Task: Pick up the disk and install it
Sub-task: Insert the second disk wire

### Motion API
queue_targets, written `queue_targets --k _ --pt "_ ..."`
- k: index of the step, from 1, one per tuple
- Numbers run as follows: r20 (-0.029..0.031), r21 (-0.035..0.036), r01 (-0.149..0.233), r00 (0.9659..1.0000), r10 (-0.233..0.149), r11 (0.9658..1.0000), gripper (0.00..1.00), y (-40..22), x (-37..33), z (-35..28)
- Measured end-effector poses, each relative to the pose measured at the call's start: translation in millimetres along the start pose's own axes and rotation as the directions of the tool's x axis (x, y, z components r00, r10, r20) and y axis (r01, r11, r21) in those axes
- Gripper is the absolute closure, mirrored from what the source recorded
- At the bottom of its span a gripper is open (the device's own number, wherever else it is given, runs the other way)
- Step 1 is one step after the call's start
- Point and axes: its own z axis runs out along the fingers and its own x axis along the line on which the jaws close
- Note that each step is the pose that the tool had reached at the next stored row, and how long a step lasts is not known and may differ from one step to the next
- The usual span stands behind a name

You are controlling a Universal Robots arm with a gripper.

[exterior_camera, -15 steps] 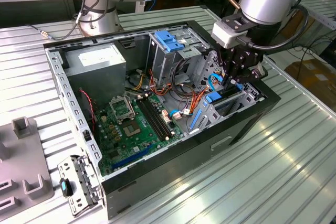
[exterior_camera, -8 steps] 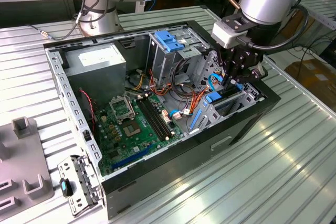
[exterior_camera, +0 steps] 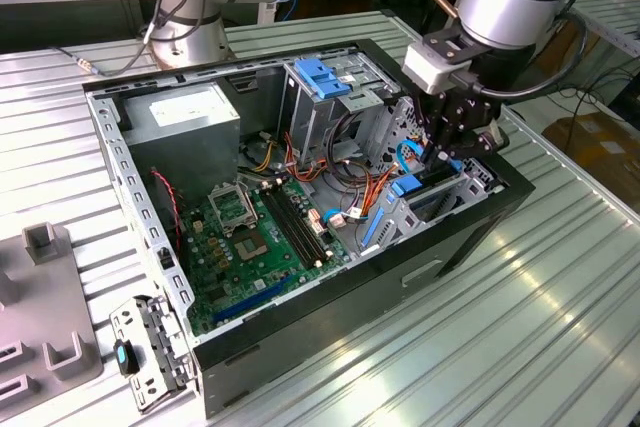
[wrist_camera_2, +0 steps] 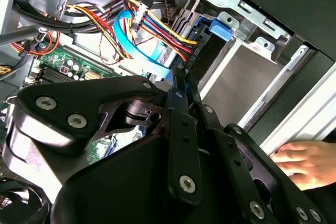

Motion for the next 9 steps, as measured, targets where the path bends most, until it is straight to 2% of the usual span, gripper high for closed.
queue_targets --k 6,9 --pt "0.0162 0.0002 -0.002 0.9999 0.002 1.0000 0.84 0.2 4.2 1.5" --pt "0.0216 0.0001 -0.002 0.9998 0.002 1.0000 0.84 -0.4 5.2 1.6"
